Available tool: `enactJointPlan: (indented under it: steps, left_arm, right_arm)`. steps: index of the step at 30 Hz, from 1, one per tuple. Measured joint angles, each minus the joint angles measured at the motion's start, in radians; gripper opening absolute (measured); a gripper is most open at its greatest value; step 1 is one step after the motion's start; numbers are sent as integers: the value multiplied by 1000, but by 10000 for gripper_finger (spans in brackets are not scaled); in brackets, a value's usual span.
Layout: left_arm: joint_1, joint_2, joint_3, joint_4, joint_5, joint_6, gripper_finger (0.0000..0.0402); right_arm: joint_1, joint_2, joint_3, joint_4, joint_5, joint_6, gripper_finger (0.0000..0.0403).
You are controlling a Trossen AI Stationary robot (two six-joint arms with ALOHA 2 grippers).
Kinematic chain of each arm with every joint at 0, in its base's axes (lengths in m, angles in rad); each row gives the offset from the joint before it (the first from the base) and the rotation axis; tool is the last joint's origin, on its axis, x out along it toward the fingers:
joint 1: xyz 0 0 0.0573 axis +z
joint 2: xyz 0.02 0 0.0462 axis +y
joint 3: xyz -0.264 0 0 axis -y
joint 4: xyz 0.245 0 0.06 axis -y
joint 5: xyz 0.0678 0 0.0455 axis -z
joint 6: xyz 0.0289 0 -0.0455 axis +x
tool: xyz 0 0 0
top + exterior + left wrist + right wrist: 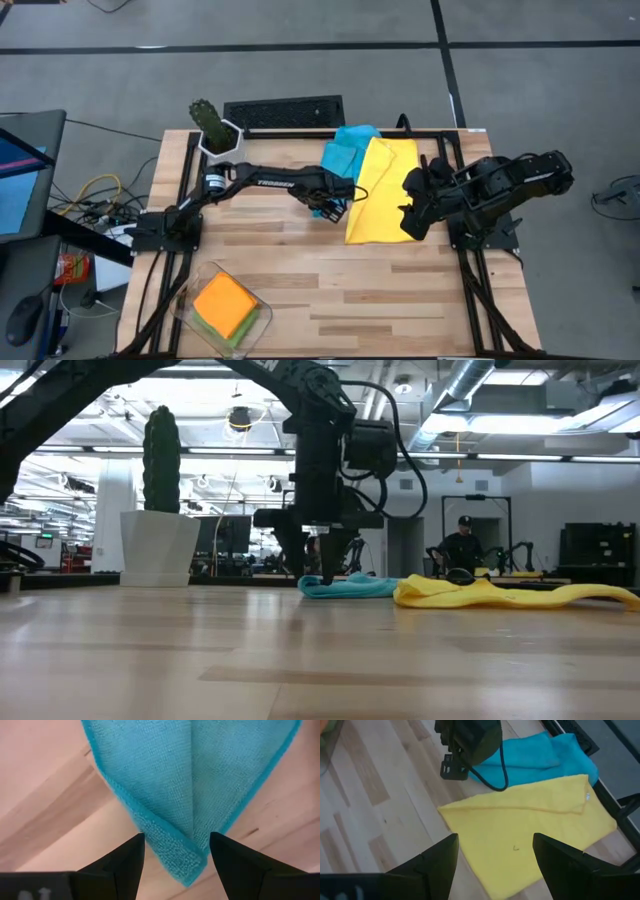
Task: Fold microfiber towels
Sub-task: Fold the blue microfiber towel
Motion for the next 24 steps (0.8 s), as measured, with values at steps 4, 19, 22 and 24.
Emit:
enactJointPlan:
  steps: [4,19,22,24]
  left_arm:
    - [-3,0,-14,-4,-9,-10,218]
    - [13,-52,-38,-49,-66,-17,174]
    - [20,-52,-38,-42,-61,-4,165]
    - [20,-52,-38,-8,-49,3,161]
  right_arm:
    - [0,0,0,-10,0,-2,280]
    - [0,0,0,-31,-2,-3,280]
    - [0,0,0,-44,-1,-3,280]
    - [0,0,0,-45,0,-3,280]
